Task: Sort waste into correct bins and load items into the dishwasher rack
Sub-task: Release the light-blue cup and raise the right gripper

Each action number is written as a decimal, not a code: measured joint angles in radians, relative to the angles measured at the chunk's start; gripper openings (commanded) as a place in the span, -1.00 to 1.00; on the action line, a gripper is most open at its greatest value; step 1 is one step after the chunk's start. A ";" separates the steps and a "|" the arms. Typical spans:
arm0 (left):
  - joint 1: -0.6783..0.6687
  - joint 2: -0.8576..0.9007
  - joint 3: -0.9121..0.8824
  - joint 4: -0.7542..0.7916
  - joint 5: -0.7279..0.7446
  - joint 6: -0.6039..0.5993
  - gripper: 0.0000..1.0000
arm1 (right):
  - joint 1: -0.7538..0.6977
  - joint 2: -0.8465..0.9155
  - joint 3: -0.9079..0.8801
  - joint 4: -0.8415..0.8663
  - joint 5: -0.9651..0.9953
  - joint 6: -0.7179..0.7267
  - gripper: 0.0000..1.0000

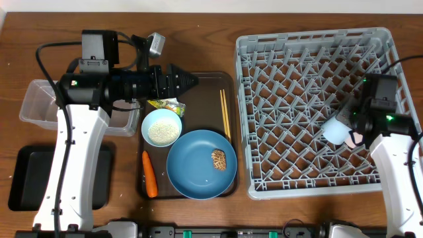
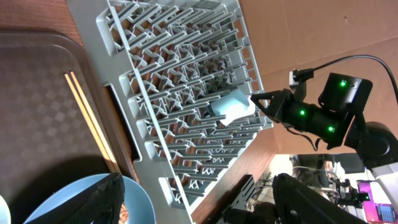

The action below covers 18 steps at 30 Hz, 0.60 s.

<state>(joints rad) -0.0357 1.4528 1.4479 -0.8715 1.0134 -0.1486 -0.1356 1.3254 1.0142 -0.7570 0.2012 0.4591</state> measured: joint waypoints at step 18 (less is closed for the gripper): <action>0.000 0.000 0.000 0.000 0.000 0.000 0.54 | 0.006 -0.019 0.005 -0.077 -0.216 -0.149 -0.59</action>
<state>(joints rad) -0.0357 1.4528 1.4479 -0.8715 1.0134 -0.1482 -0.1295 1.3064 1.0187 -0.8337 -0.0143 0.3099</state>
